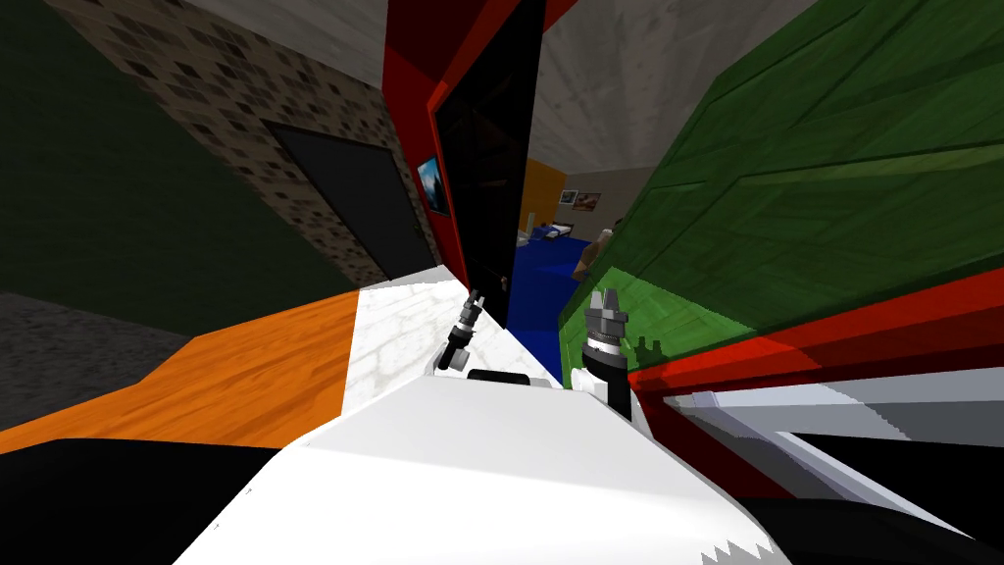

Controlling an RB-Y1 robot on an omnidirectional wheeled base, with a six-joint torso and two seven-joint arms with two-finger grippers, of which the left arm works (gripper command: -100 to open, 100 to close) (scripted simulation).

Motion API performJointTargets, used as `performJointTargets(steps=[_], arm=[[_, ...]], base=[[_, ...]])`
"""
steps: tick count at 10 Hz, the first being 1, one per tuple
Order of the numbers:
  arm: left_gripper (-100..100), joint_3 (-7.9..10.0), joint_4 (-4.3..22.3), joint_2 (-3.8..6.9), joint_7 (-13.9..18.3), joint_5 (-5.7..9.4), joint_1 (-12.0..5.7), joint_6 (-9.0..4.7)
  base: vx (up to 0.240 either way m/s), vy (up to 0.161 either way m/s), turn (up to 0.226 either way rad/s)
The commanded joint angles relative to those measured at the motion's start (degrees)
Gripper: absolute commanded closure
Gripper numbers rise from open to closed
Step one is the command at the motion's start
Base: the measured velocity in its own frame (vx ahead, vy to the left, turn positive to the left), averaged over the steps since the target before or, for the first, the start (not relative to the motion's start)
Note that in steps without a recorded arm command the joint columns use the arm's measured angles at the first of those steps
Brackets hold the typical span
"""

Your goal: Push the door open

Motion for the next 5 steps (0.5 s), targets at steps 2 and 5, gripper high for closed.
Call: performJointTargets(steps=[2, 5], arm=[[-100, -0.71, 3.39, 0.28, 0.26, -0.06, -1.22, -0.58], [-100, -2.19, 8.62, 0.49, 0.56, -0.27, -3.28, -1.22]], base=[[0.051, 0.039, -0.012], [0.086, 0.045, -0.035]])
